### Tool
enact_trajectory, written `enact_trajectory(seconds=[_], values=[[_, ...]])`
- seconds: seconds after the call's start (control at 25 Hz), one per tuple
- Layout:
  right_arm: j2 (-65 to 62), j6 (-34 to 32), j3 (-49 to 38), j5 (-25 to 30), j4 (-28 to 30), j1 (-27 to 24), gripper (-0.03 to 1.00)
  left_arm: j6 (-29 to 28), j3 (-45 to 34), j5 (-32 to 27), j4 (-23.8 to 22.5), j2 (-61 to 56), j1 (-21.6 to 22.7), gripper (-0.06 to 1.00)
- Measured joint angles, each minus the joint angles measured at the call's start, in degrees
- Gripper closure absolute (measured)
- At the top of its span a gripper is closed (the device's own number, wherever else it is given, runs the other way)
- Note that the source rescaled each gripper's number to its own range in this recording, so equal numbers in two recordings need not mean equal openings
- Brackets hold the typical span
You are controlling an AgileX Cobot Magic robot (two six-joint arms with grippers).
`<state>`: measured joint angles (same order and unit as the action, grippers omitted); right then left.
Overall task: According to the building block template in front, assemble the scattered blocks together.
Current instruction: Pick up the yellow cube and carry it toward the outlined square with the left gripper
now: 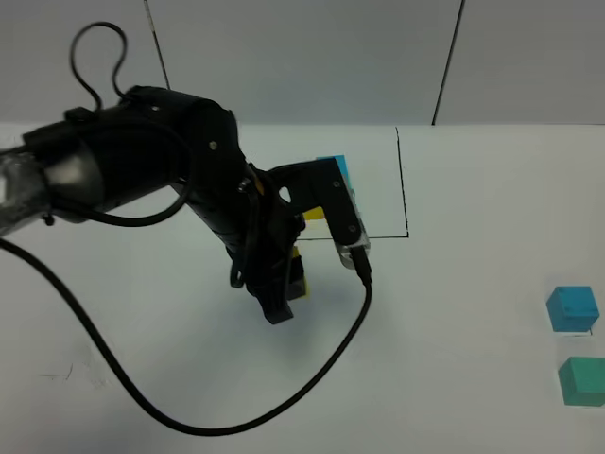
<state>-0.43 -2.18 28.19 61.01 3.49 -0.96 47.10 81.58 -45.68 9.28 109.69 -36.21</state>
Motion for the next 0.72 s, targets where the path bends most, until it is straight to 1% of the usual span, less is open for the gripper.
enact_trajectory(seconds=[0.16,0.44,0.72], values=[[0.0,-0.1,0.0,0.0,0.0,0.0,0.96,1.1,0.5,-0.3,-1.5,4.3,-1.6,0.94],[0.0,-0.1,0.0,0.0,0.0,0.0,0.96,6.1,0.5,-0.6,-1.0,8.9,-2.9,0.94],[0.0,-0.1,0.0,0.0,0.0,0.0,0.96,7.1,0.6,3.5,-0.6,11.3,-3.5,0.94]])
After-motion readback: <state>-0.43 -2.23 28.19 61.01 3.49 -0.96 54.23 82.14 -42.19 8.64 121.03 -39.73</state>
